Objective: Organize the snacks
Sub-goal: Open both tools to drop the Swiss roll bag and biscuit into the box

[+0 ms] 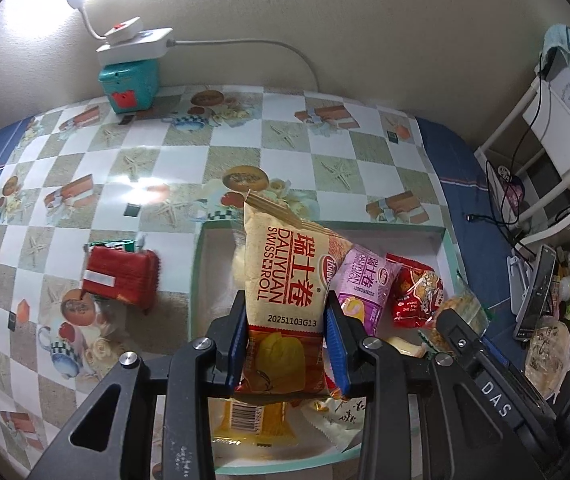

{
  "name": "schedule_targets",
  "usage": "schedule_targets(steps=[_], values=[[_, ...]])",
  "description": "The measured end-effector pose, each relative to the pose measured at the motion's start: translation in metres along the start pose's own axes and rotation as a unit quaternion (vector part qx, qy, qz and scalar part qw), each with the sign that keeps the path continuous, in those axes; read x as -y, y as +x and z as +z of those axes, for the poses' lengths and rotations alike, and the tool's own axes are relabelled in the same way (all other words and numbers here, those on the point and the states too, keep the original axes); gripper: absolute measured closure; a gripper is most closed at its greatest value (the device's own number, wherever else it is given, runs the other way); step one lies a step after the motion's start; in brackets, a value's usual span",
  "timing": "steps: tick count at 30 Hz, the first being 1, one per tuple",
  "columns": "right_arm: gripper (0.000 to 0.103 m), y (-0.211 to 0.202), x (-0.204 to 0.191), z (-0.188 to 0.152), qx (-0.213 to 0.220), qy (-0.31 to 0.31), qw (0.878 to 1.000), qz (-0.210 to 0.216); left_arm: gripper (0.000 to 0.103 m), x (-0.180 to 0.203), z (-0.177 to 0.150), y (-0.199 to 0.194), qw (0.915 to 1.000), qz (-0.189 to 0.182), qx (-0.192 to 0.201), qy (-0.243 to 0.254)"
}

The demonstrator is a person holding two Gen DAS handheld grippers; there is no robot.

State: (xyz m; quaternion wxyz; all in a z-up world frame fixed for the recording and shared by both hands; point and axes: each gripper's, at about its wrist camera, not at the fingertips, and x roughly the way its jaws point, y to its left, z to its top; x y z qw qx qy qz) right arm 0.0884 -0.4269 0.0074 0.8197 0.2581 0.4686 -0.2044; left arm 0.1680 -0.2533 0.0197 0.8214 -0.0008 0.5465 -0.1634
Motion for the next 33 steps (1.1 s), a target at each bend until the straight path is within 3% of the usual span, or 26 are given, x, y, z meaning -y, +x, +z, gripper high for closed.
schedule_targets(steps=[8, 17, 21, 31, 32, 33], values=[[0.048, 0.01, -0.004, -0.005, -0.012, -0.007, 1.0, -0.004, 0.066, 0.009, -0.003, 0.01, 0.9998, -0.005, -0.009, 0.014], [0.048, 0.018, -0.005, -0.009, -0.024, -0.008, 1.0, -0.007, 0.065, 0.001, -0.004, 0.02, 0.9997, -0.01, -0.022, -0.005], [0.047, 0.017, -0.005, -0.009, -0.024, -0.007, 1.0, -0.011, 0.053, 0.002, -0.003, 0.018, 0.9997, -0.013, -0.022, -0.005], [0.036, 0.015, -0.008, -0.01, -0.027, -0.011, 0.999, -0.024, 0.04, -0.007, -0.001, 0.014, 0.9996, 0.003, -0.024, -0.017], [0.03, 0.015, -0.008, -0.01, -0.027, -0.012, 0.999, -0.026, 0.037, -0.009, -0.001, 0.014, 0.9994, 0.009, -0.026, -0.02], [0.025, 0.015, -0.009, -0.01, -0.027, -0.013, 0.999, -0.027, 0.027, -0.011, -0.001, 0.015, 0.9993, 0.014, -0.027, -0.023]])
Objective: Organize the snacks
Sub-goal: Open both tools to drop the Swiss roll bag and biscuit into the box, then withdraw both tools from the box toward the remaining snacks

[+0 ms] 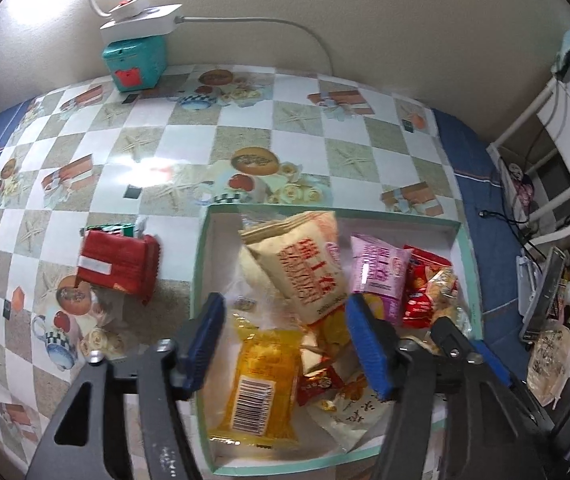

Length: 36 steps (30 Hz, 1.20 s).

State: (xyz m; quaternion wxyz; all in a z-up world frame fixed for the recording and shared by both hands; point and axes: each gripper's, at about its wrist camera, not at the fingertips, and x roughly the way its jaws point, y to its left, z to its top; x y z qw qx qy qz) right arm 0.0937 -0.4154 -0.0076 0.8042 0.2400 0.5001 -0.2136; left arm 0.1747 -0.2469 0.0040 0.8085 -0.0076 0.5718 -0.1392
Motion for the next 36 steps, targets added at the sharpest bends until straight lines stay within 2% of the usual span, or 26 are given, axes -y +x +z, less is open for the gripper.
schedule_targets(steps=[1, 4, 9, 18, 21, 32, 36], values=[[0.019, 0.0, 0.0, 0.0, 0.0, 0.0, 1.0, -0.002, 0.022, -0.002, 0.0, 0.0, 1.0, 0.005, 0.0, -0.004], [0.018, 0.0, -0.001, 0.0, 0.001, -0.003, 1.0, -0.004, 0.022, -0.008, 0.002, 0.001, 0.9999, 0.009, -0.002, -0.013], [0.002, 0.001, -0.001, -0.001, 0.002, -0.006, 1.0, -0.013, 0.018, -0.016, 0.002, 0.002, 0.9993, 0.029, -0.004, -0.023], [0.0, 0.005, -0.002, -0.001, -0.003, -0.008, 1.0, -0.014, 0.017, -0.03, 0.003, 0.004, 0.9973, 0.06, -0.003, -0.041], [0.0, 0.003, -0.003, -0.001, -0.002, -0.009, 1.0, -0.012, 0.007, -0.036, 0.004, 0.003, 0.9969, 0.062, -0.004, -0.048], [0.0, -0.017, -0.024, 0.0, 0.012, -0.029, 0.999, -0.014, 0.007, -0.075, 0.009, -0.015, 0.9942, 0.047, 0.007, -0.097], [0.0, -0.031, -0.041, 0.0, 0.029, -0.043, 0.999, -0.007, 0.007, -0.097, 0.013, -0.031, 0.9919, 0.066, 0.025, -0.106]])
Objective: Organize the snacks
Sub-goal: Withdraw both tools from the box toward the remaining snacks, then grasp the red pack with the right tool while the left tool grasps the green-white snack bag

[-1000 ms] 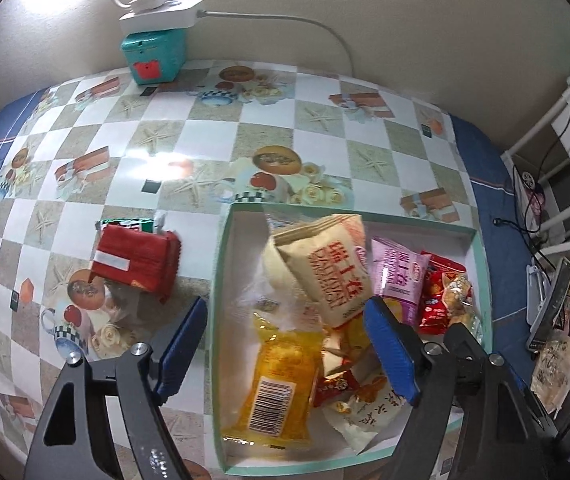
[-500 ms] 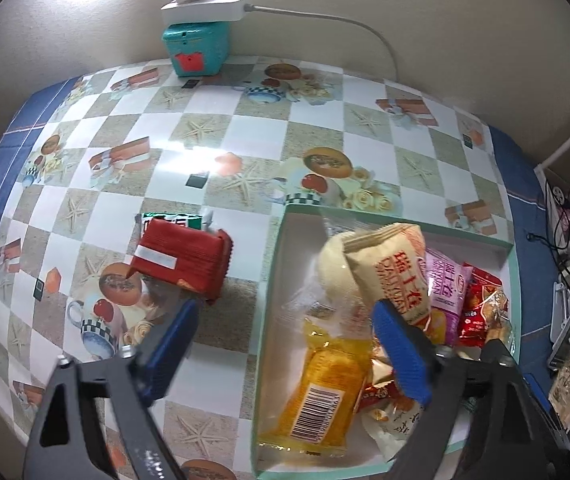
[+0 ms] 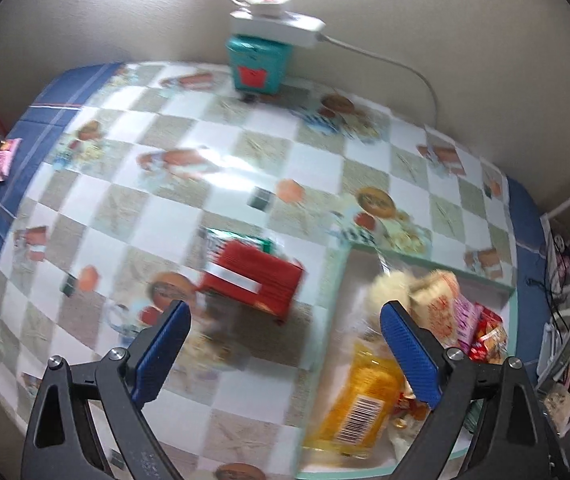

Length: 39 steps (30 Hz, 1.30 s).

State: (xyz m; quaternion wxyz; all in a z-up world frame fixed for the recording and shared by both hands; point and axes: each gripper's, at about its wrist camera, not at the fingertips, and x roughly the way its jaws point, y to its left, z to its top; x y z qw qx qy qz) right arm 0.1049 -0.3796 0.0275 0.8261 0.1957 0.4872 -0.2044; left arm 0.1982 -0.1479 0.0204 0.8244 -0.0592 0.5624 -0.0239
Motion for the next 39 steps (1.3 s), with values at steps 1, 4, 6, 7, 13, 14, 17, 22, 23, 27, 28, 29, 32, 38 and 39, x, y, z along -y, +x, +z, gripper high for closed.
schedule_targets(steps=[1, 4, 6, 7, 13, 14, 17, 22, 23, 27, 28, 29, 32, 38, 39], values=[[0.0, -0.003, -0.006, 0.0, 0.005, -0.005, 1.0, 0.004, 0.007, -0.008, 0.003, -0.003, 1.0, 0.005, 0.005, -0.004], [0.0, -0.01, -0.025, -0.001, 0.017, -0.022, 0.999, 0.023, 0.007, -0.035, 0.011, -0.009, 0.9994, 0.016, 0.014, -0.026], [0.0, -0.01, -0.037, -0.004, 0.016, -0.031, 0.999, 0.035, 0.007, -0.053, 0.015, -0.011, 0.9986, 0.023, 0.016, -0.045], [0.0, -0.009, -0.044, -0.006, 0.013, -0.035, 0.998, 0.04, 0.007, -0.064, 0.016, -0.01, 0.9978, 0.027, 0.016, -0.058], [0.0, -0.005, -0.086, -0.019, 0.007, -0.073, 0.996, 0.057, 0.007, -0.115, 0.021, -0.002, 0.993, 0.023, 0.003, -0.116], [0.0, -0.004, -0.093, -0.021, 0.007, -0.078, 0.995, 0.061, 0.007, -0.121, 0.021, 0.0, 0.9921, 0.021, 0.001, -0.124], [0.0, 0.0, -0.115, -0.028, 0.003, -0.092, 0.993, 0.071, 0.007, -0.133, 0.021, 0.004, 0.9908, 0.024, -0.004, -0.133], [0.0, 0.011, -0.153, -0.042, -0.009, -0.12, 0.988, 0.096, 0.007, -0.144, 0.023, 0.024, 0.9902, 0.032, -0.018, -0.135], [0.0, 0.013, -0.158, -0.044, -0.009, -0.125, 0.987, 0.101, 0.007, -0.145, 0.023, 0.032, 0.9899, 0.028, -0.03, -0.136], [0.0, 0.027, -0.18, -0.051, -0.014, -0.138, 0.986, 0.096, 0.007, -0.149, 0.02, 0.056, 0.9872, 0.015, -0.058, -0.148], [0.0, 0.032, -0.184, -0.051, -0.015, -0.139, 0.986, 0.096, 0.007, -0.151, 0.02, 0.059, 0.9868, 0.015, -0.061, -0.149], [0.0, 0.036, -0.188, -0.051, -0.016, -0.14, 0.985, 0.095, 0.007, -0.152, 0.02, 0.062, 0.9864, 0.015, -0.063, -0.151], [0.0, 0.05, -0.198, -0.053, -0.017, -0.152, 0.984, 0.089, 0.007, -0.158, 0.022, 0.067, 0.9855, 0.025, -0.062, -0.156], [0.002, 0.074, -0.214, -0.058, -0.022, -0.167, 0.982, 0.086, 0.007, -0.171, 0.028, 0.079, 0.9841, 0.038, -0.059, -0.164], [0.004, 0.077, -0.215, -0.059, -0.022, -0.169, 0.982, 0.084, 0.007, -0.172, 0.029, 0.082, 0.9836, 0.038, -0.061, -0.166]])
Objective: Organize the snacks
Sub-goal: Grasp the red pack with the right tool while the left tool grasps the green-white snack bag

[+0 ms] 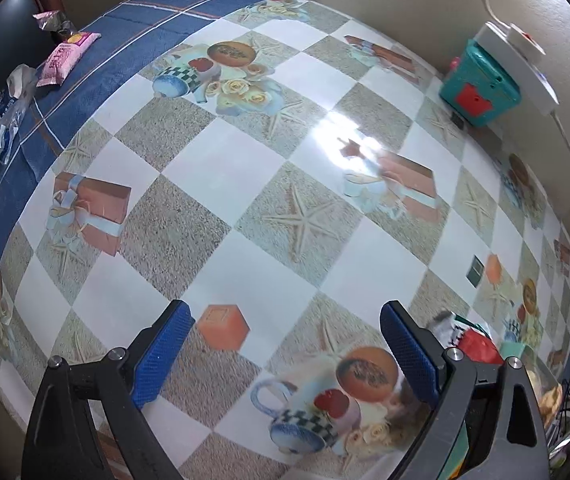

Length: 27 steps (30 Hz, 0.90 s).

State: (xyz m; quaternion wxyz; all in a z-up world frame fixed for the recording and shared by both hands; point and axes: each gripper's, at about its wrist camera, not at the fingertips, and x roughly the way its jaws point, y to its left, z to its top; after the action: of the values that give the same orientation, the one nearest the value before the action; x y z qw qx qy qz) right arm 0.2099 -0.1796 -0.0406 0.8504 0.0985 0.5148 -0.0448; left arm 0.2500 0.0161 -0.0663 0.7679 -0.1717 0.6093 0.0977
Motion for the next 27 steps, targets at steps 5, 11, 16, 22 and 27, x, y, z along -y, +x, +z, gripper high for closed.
schedule_targets(steps=[5, 11, 16, 22, 27], values=[[0.011, 0.012, -0.004, 0.0, -0.001, 0.0, 1.0, 0.001, 0.007, 0.0, 0.0, 0.009, 1.0, -0.003, -0.007, -0.002], [0.03, 0.012, -0.012, 0.0, 0.003, -0.008, 1.0, 0.015, 0.007, 0.003, 0.0, 0.011, 0.9999, -0.011, -0.009, 0.001], [0.036, 0.011, -0.01, 0.0, 0.004, -0.004, 1.0, 0.019, 0.007, 0.008, 0.0, 0.007, 0.9998, -0.02, -0.004, 0.003], [0.04, 0.0, 0.0, 0.005, 0.013, 0.006, 1.0, 0.025, 0.007, 0.023, 0.001, 0.005, 0.9994, -0.032, 0.0, 0.013], [0.04, -0.009, 0.018, 0.01, 0.019, 0.028, 0.999, 0.029, 0.007, 0.038, -0.003, 0.004, 0.9988, -0.04, 0.002, 0.029]])
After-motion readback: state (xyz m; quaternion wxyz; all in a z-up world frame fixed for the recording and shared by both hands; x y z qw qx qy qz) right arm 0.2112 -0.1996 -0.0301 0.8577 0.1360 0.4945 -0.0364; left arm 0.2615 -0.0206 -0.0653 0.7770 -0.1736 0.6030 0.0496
